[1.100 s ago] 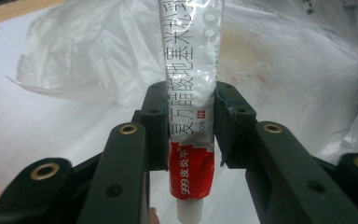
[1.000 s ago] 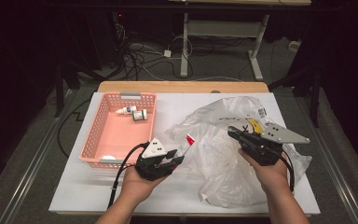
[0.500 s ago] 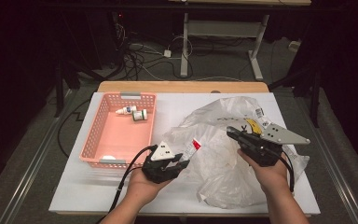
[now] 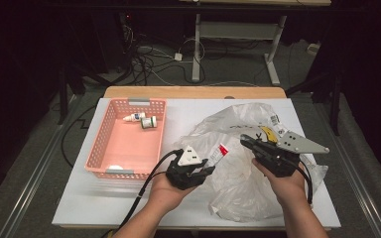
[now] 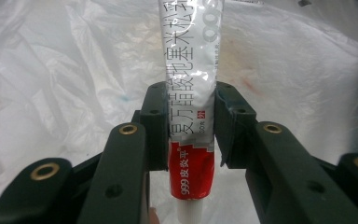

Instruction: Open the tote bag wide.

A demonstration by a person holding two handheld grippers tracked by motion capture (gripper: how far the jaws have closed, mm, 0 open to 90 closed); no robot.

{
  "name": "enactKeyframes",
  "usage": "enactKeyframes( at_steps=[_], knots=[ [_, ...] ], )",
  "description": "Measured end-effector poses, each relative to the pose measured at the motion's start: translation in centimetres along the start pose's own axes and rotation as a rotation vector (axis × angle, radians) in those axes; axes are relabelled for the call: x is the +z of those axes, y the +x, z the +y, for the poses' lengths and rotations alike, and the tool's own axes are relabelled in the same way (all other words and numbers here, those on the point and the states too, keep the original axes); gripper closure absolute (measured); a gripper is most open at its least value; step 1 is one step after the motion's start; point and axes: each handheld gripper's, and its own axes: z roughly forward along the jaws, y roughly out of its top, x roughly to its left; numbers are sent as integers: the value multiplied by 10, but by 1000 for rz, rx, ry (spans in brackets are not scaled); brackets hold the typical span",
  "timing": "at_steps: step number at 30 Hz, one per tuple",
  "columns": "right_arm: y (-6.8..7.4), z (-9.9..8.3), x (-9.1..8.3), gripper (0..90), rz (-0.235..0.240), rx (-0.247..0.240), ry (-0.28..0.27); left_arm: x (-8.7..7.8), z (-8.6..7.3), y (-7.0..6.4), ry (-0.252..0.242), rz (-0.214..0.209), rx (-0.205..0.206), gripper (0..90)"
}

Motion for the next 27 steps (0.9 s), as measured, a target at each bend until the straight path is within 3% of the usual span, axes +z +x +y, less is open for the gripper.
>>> enactKeyframes(
  at_steps=[11, 27],
  knots=[
    [1, 2, -2, 900, 0, -1, -8, 22, 2, 3, 49, 5, 1, 670],
    [0, 3, -2, 900, 0, 6, -15, 53, 9, 7, 64, 25, 2, 669]
  ],
)
